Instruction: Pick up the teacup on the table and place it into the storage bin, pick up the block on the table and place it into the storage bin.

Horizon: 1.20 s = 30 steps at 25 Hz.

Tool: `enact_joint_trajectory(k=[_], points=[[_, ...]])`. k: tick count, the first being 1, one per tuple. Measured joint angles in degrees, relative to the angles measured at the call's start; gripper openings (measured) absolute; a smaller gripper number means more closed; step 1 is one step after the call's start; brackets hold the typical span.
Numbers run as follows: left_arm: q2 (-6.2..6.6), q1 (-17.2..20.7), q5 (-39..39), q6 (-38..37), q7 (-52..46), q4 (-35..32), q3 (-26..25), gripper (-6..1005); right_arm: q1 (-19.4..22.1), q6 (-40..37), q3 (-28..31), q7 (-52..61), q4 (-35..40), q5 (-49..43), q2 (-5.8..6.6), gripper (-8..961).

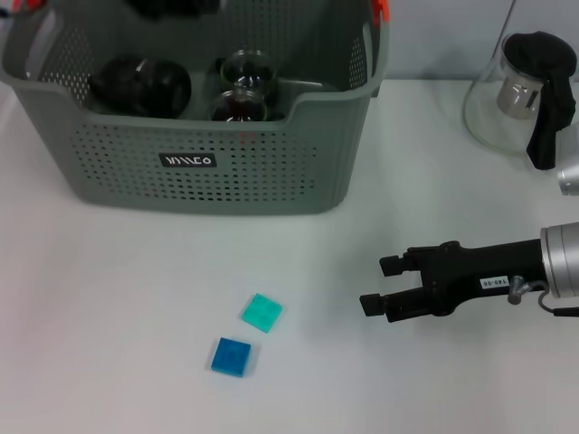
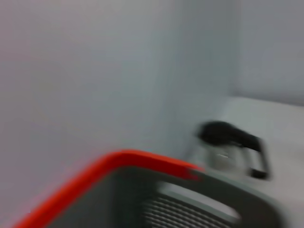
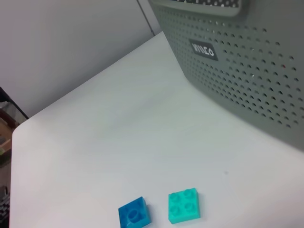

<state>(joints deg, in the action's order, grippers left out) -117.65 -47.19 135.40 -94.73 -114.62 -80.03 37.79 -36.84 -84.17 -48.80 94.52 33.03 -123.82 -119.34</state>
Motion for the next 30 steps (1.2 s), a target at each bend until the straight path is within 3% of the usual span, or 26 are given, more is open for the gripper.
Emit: enact_joint_trajectory(k=[5,8,15,18,23,25,26,28,30], points=[[2.72,-2.30,1.07,11.90,-3.27,10.42,1.19,533,-0.03,-0.35,-0.04,-0.02,0.04,-0.09,-0.01,915],[3.59,-2.81,2.15,17.78,-5.98,15.00,3.24,544,-0.04,-0.65,-0.07,-0.03,-0.03,-0.11,-0.01,915],[3.16,-2.96,5.97,22.86,-9.35,16.03,5.32,569,0.11,-0.98,-0.07,-0.04,-0.02,-0.21,-0.02,915],[2.73,-2.14,6.63,20.95,-9.55,12.90,5.78,669,0.13,-1.24,-0.07,-0.04,0.06,-0.21,-0.01,915],[0.46,1.69,5.69,6.47,-7.68,-0.16,5.91,801,-0.02,-1.69,-0.07,-0.04,0.02,-0.21,0.26,915],[-2.20,4.76,5.21,-2.46,-3.38,-8.49,6.86,831,-0.05,-1.55,-0.06,-0.04,-0.03,-0.20,0.30,915],[-2.89,5.67,5.15,-4.23,-1.96,-10.45,7.53,846,-0.06,-1.43,-0.04,-0.04,-0.07,-0.19,0.36,915],[-5.59,9.74,5.22,-9.92,3.39,-17.92,11.11,877,-0.07,-1.15,0.07,-0.04,-0.12,-0.19,0.40,915],[-6.66,14.77,5.26,-12.07,6.76,-23.65,17.81,907,-0.12,-1.03,0.19,-0.01,-0.09,-0.16,0.43,915]])
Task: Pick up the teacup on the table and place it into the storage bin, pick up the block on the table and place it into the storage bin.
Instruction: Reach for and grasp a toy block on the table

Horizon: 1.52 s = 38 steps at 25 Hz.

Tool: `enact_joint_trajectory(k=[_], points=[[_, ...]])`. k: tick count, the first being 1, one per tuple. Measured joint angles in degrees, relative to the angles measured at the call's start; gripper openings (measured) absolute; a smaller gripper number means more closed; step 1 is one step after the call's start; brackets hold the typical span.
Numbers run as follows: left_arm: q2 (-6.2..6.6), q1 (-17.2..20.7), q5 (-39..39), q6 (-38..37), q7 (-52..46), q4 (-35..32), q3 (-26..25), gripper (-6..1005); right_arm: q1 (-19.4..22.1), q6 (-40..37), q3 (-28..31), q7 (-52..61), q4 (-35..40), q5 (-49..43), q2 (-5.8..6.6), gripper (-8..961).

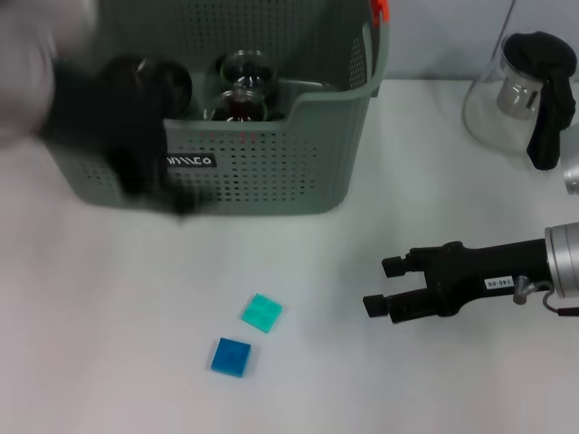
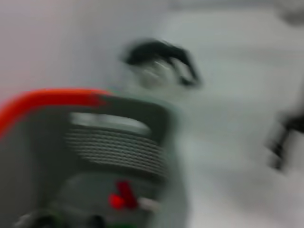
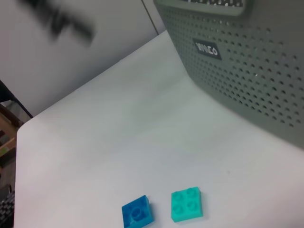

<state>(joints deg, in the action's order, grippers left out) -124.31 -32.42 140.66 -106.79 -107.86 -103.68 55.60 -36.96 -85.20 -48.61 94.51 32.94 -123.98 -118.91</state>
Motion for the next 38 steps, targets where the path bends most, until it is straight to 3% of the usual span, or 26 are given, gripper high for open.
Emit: enact_joint_trajectory(k=[3,6,21,38], points=[[0.02,4.63,0.78,-0.85,1.44,-2.94,9.14,938,-0.15,0.05,0.08,0.23,0.18,0.09,0.02,915],[-0.20,5.65,2.68,-1.74,2.49,-1.91,14.04,937,-0.58,0.07,0.07,0.46,0.01,0.09,0.00,915],[-0.24,-1.27,17.03,6.12,0.97,19.28,38.24,932,-0.81,0.13,-0.01,1.37,-0.23,-0.04,-0.10,915],[-0.31,-6.10,16.68,13.03,1.06,29.97,46.20,927,-0.37,0.02,-0.26,1.47,-0.33,-0.04,-0.31,916]])
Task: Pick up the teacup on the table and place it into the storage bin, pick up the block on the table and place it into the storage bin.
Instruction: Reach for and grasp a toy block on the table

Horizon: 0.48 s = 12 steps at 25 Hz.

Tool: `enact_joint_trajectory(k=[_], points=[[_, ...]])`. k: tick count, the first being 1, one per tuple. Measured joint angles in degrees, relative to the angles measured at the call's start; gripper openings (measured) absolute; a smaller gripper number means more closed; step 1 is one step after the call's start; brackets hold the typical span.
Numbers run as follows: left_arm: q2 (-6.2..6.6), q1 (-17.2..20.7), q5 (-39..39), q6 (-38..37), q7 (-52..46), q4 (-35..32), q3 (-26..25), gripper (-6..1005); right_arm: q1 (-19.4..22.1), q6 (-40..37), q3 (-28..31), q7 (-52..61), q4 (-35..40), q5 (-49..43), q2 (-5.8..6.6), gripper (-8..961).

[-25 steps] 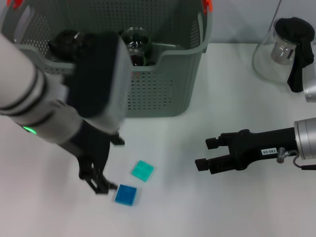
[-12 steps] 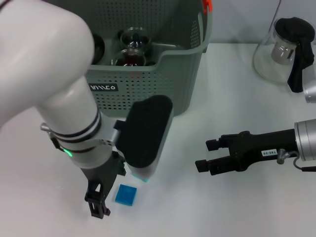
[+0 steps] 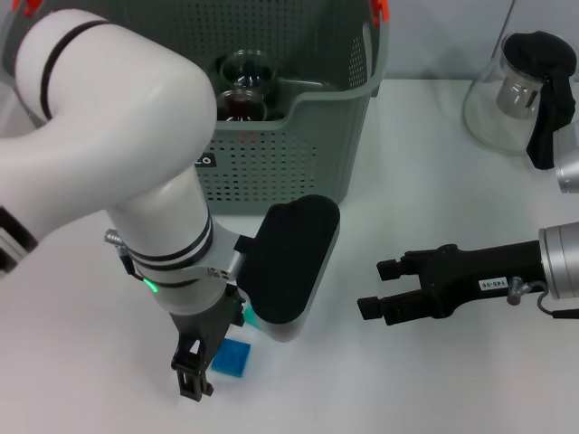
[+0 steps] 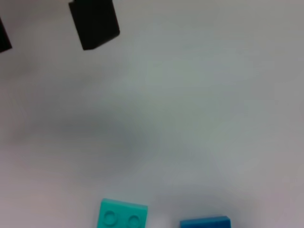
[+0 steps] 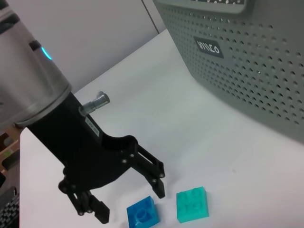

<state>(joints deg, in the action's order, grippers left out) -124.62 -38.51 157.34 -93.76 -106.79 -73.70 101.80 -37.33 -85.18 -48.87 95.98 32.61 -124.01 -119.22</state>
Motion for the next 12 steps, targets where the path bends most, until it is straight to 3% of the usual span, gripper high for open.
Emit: enact_joint_trajectory(k=[9,12], points=[[-0.01,-0.39,-1.72,1.27,-0.22,1.78,-0.18,924,0.16,-0.02,0.04,0.00,0.00,0.00,0.04,916],[-0.01,-0.26,-2.04,1.87,-0.22,2.03,-0.35,854,0.16,0.01,0.03,-0.02,0.00,0.00,0.06,916]])
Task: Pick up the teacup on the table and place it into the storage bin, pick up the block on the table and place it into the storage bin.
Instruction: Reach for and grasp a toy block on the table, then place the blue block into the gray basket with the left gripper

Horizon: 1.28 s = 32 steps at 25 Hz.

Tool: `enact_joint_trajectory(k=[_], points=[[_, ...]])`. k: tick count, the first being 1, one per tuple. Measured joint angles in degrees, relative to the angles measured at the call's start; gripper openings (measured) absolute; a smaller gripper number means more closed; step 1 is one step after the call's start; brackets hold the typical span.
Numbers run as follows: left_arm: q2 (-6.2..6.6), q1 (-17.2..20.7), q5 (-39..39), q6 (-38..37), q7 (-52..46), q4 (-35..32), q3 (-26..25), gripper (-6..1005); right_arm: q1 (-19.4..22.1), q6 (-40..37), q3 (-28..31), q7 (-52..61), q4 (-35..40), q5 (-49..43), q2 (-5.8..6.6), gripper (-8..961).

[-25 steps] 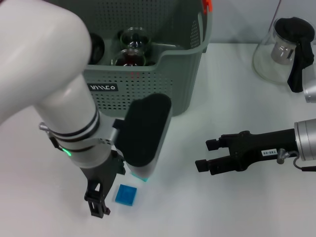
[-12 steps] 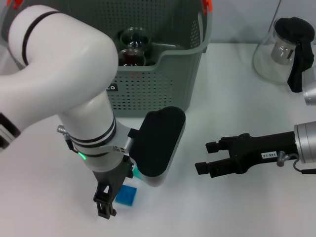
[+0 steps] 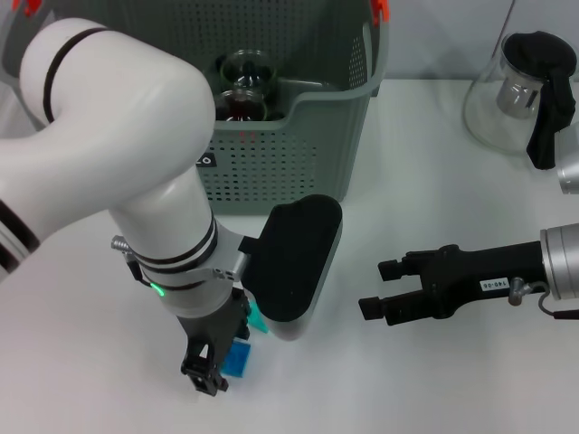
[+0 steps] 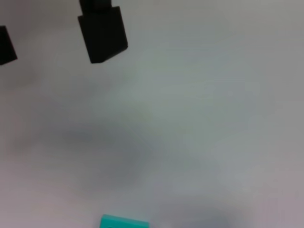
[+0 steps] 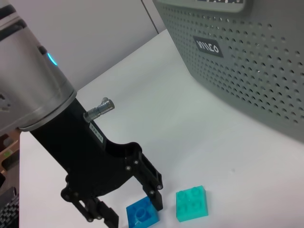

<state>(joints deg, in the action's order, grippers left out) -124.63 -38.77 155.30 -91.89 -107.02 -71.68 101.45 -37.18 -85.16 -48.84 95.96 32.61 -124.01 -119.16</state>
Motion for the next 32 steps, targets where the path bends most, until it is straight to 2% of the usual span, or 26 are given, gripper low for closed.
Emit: enact_joint_trajectory(k=[11,17,22,25,27,32], points=[[0.00,0.28,-0.01,1.92,0.10,1.07,-0.04,620,-0.03,0.09,0.18,-0.18,0.00,0.00,0.07,916],[0.00,0.37,0.07,3.09,-0.09,1.30,-0.02,626,0.02,0.09,0.29,-0.23,0.00,0.00,0.07,916],[0.00,0.30,0.41,3.68,-0.84,1.81,-0.04,549,0.00,0.09,0.32,-0.31,0.00,0.00,0.07,916],[0.04,0.25,0.48,3.55,-1.41,1.49,-0.35,459,0.00,0.09,0.32,-0.32,0.00,0.00,0.07,916],[0.12,0.51,0.18,2.83,-1.52,0.22,-1.38,399,0.00,0.09,0.33,-0.33,0.00,0.00,0.08,916],[0.15,1.88,-1.72,-5.26,-1.26,-7.90,-9.48,398,0.00,0.07,0.30,-0.33,0.04,0.00,0.24,916]])
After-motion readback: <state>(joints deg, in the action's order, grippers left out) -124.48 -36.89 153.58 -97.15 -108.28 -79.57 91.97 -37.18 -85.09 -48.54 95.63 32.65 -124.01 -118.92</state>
